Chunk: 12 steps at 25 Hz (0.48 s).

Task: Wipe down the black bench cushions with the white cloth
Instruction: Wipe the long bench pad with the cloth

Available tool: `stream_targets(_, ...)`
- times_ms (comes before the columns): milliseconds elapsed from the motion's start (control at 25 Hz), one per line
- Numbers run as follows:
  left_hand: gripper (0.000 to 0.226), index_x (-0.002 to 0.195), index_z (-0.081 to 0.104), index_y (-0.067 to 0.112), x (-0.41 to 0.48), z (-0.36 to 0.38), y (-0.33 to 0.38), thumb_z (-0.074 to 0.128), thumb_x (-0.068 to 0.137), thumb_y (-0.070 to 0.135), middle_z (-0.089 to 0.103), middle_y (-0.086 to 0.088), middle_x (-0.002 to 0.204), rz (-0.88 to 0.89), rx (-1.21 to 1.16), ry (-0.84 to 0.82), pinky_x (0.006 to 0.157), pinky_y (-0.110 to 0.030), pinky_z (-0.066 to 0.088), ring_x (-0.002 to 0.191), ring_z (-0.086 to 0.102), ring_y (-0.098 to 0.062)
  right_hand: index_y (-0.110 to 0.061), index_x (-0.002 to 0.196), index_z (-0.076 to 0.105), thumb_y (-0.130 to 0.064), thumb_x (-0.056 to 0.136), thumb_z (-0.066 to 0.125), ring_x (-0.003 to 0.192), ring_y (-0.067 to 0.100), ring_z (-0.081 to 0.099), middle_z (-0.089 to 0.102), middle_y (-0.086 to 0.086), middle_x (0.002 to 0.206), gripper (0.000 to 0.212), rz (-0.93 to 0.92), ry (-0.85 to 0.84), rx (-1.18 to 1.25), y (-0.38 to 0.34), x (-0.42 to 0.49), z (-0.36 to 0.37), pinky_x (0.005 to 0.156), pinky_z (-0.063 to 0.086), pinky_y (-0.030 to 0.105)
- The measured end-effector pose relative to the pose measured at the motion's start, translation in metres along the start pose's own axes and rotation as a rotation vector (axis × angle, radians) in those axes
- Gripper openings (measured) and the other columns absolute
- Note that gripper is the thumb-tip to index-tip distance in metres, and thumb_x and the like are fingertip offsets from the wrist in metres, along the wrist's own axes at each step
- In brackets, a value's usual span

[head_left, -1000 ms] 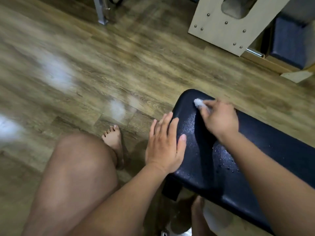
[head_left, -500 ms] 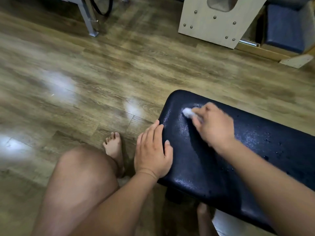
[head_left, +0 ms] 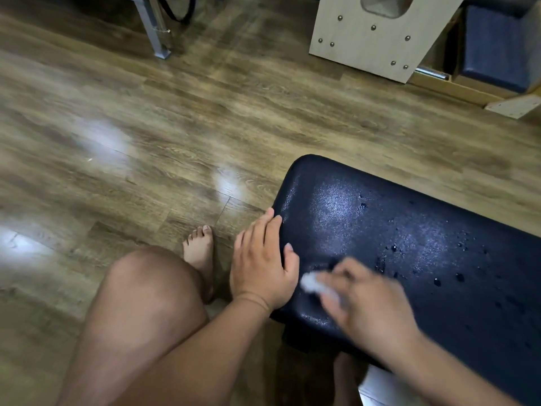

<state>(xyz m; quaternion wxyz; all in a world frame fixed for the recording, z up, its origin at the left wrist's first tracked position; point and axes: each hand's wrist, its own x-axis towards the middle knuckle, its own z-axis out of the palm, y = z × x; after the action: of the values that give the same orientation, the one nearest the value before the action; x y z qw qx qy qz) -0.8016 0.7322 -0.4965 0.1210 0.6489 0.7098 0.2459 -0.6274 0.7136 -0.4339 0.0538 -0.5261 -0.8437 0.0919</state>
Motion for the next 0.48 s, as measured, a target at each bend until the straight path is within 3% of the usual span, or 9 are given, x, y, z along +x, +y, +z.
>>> stream_targets(120, 0.054, 0.125, 0.060, 0.007, 0.002, 0.000, 0.000, 0.045, 0.080, 0.033, 0.058, -0.010, 0.137, -0.008, 0.001, -0.007, 0.100, -0.046, 0.045, 0.119, 0.057, -0.030, -0.040, 0.104, 0.063, -0.052, 0.093, 0.044, 0.080, 0.031, 0.063, 0.059, 0.002, 0.093, 0.025, 0.266, 0.107, -0.054, 0.047, 0.092, -0.007, 0.067, 0.053, 0.038)
stream_targets(240, 0.053, 0.124, 0.060, 0.007, 0.001, -0.001, 0.001, 0.046, 0.079, 0.033, 0.058, -0.010, 0.136, -0.012, -0.002, -0.010, 0.098, -0.047, 0.046, 0.118, 0.058, -0.030, -0.029, 0.112, 0.067, -0.041, 0.092, 0.053, 0.087, 0.036, 0.063, 0.064, 0.011, 0.100, 0.027, 0.459, 0.184, 0.032, 0.061, 0.131, -0.009, 0.074, 0.050, 0.038)
stream_targets(360, 0.054, 0.124, 0.060, 0.008, 0.001, -0.001, 0.001, 0.046, 0.078, 0.033, 0.058, -0.010, 0.135, -0.009, -0.006, -0.014, 0.097, -0.047, 0.047, 0.118, 0.058, -0.030, -0.036, 0.108, 0.067, -0.044, 0.093, 0.053, 0.078, 0.033, 0.062, 0.056, 0.003, 0.090, 0.022, 0.376, 0.169, 0.083, 0.024, 0.067, 0.000, 0.065, 0.049, 0.038)
stream_targets(480, 0.054, 0.124, 0.060, 0.008, 0.001, 0.001, -0.001, 0.045, 0.080, 0.033, 0.058, -0.010, 0.136, -0.007, -0.018, -0.009, 0.097, -0.047, 0.047, 0.117, 0.059, -0.031, -0.045, 0.104, 0.059, -0.043, 0.080, 0.053, 0.056, 0.017, 0.059, 0.051, -0.008, 0.080, 0.025, 0.113, -0.041, 0.105, -0.024, -0.022, 0.003, 0.041, 0.045, 0.029)
